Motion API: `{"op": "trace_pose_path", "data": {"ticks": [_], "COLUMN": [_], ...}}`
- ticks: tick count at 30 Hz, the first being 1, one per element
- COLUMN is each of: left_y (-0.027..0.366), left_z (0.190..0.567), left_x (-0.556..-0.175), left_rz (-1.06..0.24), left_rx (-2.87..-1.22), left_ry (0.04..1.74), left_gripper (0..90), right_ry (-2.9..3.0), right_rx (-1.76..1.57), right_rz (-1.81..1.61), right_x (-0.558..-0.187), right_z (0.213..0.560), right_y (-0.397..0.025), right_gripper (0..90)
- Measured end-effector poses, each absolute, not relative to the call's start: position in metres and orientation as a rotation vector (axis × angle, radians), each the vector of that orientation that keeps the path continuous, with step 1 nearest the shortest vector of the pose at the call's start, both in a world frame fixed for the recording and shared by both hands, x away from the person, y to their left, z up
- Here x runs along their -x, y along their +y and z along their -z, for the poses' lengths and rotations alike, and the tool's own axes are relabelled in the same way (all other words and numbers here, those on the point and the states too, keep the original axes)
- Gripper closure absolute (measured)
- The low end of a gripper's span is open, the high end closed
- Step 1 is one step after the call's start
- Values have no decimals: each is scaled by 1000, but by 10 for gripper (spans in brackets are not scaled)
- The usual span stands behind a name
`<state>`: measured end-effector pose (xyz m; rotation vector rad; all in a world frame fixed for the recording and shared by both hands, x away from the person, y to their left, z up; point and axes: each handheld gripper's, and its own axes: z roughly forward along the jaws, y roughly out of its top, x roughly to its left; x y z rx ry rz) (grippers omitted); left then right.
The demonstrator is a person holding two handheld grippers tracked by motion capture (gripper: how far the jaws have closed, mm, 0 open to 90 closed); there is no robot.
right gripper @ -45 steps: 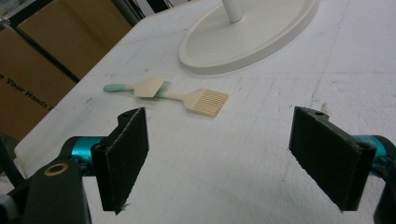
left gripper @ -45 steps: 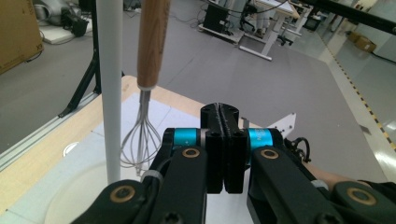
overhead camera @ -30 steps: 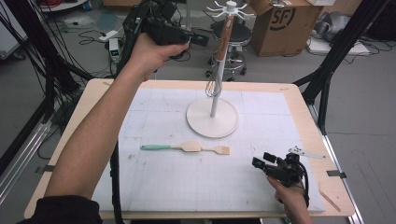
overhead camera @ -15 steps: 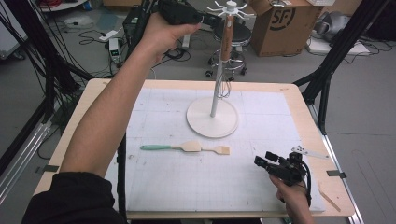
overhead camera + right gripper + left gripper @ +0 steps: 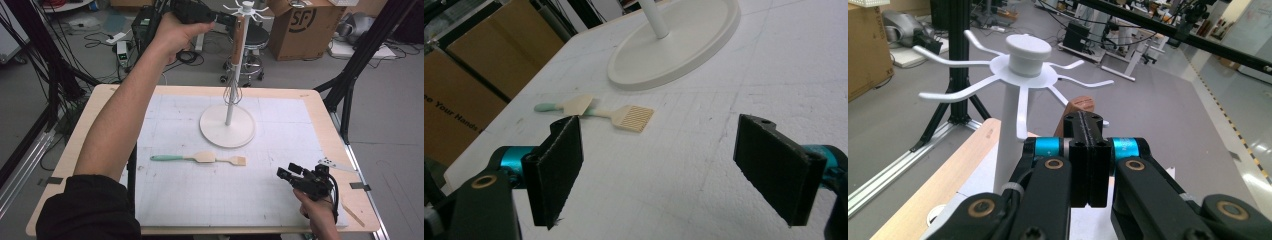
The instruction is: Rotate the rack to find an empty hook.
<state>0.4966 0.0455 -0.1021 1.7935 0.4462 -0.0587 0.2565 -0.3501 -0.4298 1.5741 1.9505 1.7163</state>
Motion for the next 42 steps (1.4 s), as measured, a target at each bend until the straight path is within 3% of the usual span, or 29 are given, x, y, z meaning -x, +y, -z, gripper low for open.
{"op": "trace_pose_path", "data": {"ticks": [21,35,42], "left_y": [59,47,38], "left_z": [107,97,98], "left_x": [-512,-475,-476], "left_rz": [11,1,7], "left_rx": [-1779,-1817,-1817], "left_ry": [516,416,422], "left_gripper": [900,899,898], "right_ry": [1955,1979,1970], "right_rx": [-1575,-1561,-1555], "right_rz": [-1716,-1706,-1713], "right_x": [-258,-257,-255], "right_z": [432,432,430], "right_y": [-347,-342,-343], "right_gripper": [191,191,191]}}
